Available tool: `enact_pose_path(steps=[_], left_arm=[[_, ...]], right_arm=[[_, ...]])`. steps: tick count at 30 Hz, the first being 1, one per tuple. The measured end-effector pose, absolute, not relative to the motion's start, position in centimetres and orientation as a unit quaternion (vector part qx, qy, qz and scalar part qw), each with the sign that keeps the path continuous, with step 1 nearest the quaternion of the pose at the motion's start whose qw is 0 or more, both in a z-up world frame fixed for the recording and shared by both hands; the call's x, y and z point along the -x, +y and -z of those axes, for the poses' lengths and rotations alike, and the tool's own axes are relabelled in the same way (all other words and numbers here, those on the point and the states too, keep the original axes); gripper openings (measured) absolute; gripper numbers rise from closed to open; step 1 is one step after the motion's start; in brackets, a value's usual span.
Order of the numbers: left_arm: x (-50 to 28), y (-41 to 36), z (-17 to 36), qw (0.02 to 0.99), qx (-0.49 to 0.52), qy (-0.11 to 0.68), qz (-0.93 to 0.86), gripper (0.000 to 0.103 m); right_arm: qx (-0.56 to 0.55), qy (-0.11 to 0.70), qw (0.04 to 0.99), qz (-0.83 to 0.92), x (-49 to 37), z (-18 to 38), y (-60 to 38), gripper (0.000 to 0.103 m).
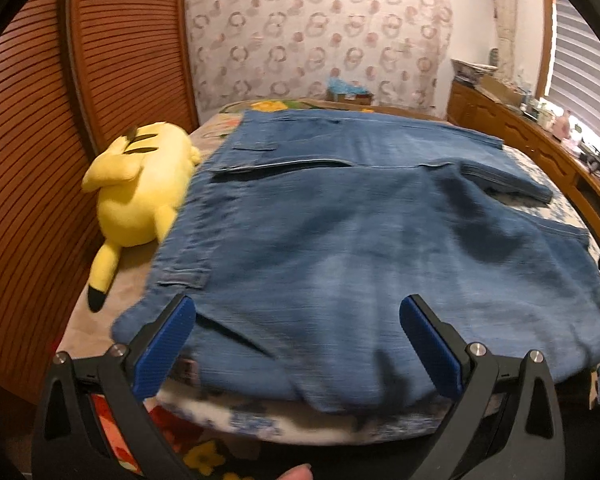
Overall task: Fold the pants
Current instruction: 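Lower the right gripper onto the jeans leg hem while the left gripper grasps the waistband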
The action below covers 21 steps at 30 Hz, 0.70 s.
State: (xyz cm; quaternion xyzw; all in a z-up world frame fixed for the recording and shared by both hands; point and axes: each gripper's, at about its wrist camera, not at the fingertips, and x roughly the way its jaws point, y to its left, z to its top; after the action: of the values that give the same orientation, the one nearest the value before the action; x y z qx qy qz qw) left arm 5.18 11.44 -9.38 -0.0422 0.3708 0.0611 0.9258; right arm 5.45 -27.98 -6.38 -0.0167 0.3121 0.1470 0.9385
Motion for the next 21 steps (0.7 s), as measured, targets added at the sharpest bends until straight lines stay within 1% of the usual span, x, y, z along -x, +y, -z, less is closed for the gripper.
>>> enact_pose_path(steps=[9,18,21], left_arm=[[-5.3,15.8,11.9,0.912,0.062,0.394,-0.091,0.103],[-5.0,17.7,13.2,0.908,0.089,0.399,-0.089,0.103],[-5.0,18.1,13.4,0.908,0.094,0.400,-0.084,0.101]], right_arm=[[0.040,0.334,0.933,-0.126,-5.8,7.5,-28.2,0.088],[0.055,0.375,0.919,-0.111,-5.7,9.9,-29.8,0.084],[0.050,0.390,0.913,-0.110,-5.8,10.7,-30.4,0.082]])
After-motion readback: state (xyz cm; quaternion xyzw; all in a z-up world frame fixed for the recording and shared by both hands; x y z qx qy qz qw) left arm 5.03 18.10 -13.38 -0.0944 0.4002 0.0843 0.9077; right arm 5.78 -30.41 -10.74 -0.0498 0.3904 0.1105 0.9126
